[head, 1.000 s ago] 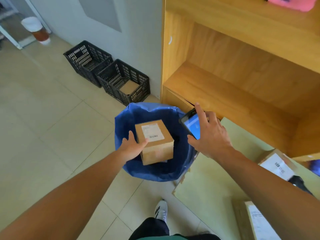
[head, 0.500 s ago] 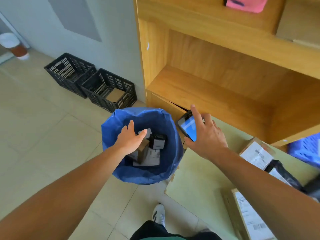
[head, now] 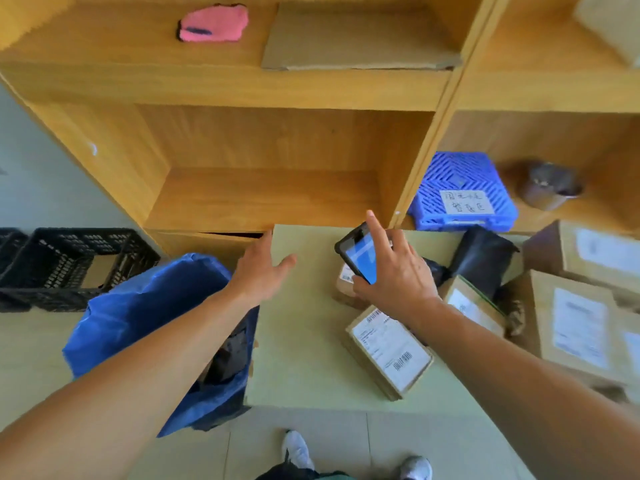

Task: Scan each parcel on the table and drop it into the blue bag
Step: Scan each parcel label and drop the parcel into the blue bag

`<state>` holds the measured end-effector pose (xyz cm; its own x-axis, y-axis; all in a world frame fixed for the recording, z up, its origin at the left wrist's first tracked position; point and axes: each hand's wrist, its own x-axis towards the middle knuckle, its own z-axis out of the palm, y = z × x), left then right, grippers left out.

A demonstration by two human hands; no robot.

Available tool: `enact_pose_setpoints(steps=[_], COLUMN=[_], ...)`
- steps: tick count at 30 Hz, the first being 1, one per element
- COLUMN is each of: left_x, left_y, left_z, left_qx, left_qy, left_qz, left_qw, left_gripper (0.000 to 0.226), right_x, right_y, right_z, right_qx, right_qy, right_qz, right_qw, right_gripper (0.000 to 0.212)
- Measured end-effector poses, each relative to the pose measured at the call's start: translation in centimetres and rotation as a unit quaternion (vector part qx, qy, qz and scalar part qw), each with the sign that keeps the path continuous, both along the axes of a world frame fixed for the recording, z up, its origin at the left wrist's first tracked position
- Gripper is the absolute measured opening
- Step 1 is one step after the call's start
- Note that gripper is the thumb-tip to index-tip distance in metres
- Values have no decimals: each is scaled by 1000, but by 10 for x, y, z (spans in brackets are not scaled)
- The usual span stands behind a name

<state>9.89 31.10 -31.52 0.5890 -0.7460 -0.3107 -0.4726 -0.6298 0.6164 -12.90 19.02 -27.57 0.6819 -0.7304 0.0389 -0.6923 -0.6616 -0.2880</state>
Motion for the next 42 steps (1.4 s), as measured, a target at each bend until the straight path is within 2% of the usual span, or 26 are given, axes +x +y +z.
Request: enact_pose_setpoints(steps=[4,13,20,23,29,37,39,41,42], left_x=[-65,-256,-381,-421,-455,-439,-433,-430,-428], left_y=[-53,-171,-240,-262,-299,-358,-369,-375,-375], left_z=[12,32,11,-2,-45,-92,-104,-110,-111], left_qx=[-16,-47,-35,-11,43,108,120,127,123], left_qy=[-30,-17,-27,-22,-40,-102,-77,1,51], left_qz=[-61,-162,-270,-290,-336,-363,-344,-313,-294], left_qw=[998,985,962,957,940,920,928,941,947], left_gripper=[87,77,84,89,98,116,123,123,116], right_x=[-71,-267,-416,-460,-506,-503,-498,-494,-492], right_y=[-22,-89,-113,-112,-106,-96,-98,-101,-103], right_z=[3,7,-10,-19,-56,-87,-91,-93,-94], right_qx=[-3,16,33,40,134,171,166,163,162], right_qy=[-1,-4,12,25,98,68,63,61,58], right_qz=[-58,-189,-274,-304,-313,-305,-308,-311,-312], right_qw=[998,982,961,951,935,934,935,934,934], right_gripper=[120,118,120,114,115,119,118,117,117])
